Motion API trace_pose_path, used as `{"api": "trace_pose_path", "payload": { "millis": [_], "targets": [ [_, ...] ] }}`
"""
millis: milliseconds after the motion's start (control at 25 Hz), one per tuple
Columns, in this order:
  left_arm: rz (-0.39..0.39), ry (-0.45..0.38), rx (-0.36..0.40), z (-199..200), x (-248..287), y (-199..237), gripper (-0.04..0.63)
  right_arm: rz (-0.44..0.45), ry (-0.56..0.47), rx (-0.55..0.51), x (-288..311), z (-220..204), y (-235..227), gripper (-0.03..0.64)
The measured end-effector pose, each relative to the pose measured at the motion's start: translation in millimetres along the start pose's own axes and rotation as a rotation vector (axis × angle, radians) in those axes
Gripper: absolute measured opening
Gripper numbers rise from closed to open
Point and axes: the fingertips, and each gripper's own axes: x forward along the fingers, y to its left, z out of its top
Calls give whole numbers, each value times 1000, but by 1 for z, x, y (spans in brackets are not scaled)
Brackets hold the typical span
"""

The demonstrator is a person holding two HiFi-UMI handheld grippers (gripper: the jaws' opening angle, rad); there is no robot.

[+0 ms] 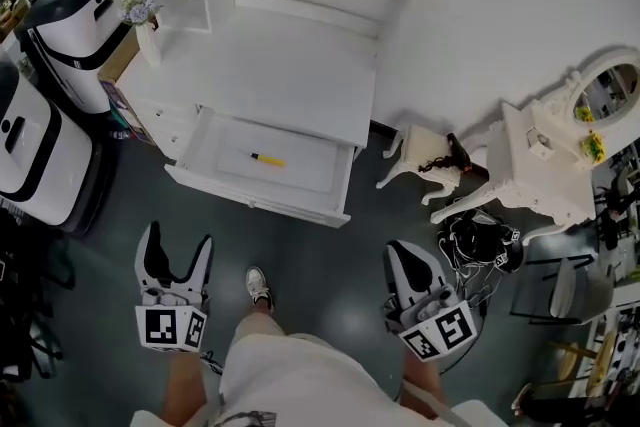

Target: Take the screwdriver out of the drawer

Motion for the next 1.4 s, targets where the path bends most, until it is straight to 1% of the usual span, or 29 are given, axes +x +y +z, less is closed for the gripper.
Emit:
{"api": "trace_pose_path", "payload": {
  "millis": [200,360,480,640,840,960,1080,1160,1240,1400],
  "targets": [
    [-75,24,-19,-5,79,49,391,-3,6,-6,102,11,3,11],
    [-140,38,-33,-12,127,76,391,-12,24,-18,158,14,7,11],
    [-193,70,-41,-24,154,80,391,-47,36,-25,170,17,5,11],
    [-258,99,-59,-33,179,73,391,-100,51,-15,171,15,-10,11],
    [-307,157,-67,-54,198,64,391,-119,32,-11,182,17,-24,11],
    [-319,173,-43,-61,212,56,391,-111,1,-8,186,25,-37,11],
    [-311,161,-15,-53,226,49,390,-106,-36,22,185,30,-60,11],
    [-314,171,-1,-54,235,43,390,-109,-44,31,190,34,-77,11],
    [-363,214,39,-68,246,32,391,-105,-58,26,197,40,-91,10],
    [-499,371,196,-128,274,11,390,-93,-62,26,207,38,-111,10]
  ]
}}
